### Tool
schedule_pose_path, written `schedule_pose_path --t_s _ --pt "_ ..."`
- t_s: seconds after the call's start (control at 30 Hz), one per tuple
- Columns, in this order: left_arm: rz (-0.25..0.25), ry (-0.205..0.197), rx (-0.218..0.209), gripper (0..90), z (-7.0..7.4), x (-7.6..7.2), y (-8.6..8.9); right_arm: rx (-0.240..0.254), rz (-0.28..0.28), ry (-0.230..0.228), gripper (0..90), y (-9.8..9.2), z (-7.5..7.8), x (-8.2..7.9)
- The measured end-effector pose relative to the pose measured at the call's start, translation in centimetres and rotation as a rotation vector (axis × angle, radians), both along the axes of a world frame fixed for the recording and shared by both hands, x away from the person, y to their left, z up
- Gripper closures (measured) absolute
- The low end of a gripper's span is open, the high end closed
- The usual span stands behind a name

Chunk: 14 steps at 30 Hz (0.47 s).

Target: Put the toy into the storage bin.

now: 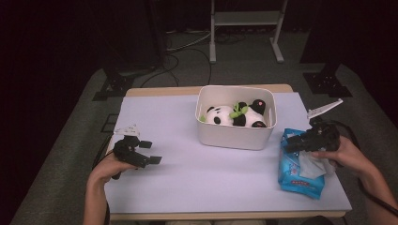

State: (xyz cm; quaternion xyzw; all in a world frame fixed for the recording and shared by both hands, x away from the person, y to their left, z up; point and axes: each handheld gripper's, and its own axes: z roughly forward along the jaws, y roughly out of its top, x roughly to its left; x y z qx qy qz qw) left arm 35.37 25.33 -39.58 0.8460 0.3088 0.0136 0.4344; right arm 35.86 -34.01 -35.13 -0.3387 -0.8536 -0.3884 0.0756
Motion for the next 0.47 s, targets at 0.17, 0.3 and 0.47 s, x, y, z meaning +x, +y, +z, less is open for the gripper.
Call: schedule_pose_path --t_s 0.17,0.3,0.47 --pt "-0.005 0.0 0.004 9.7 -0.1 0.0 -0.1 0.011 -0.008 0.003 43.1 -0.5 -0.7 -1.0" --pt "-0.006 0.001 0.004 9.6 0.0 0.0 -0.2 0.027 -0.018 0.001 42.9 -0.8 -1.1 -1.6" --pt "-0.012 0.0 0.004 9.6 0.0 0.0 -0.3 0.038 -0.022 -0.002 42.5 -0.9 -1.4 -2.3"
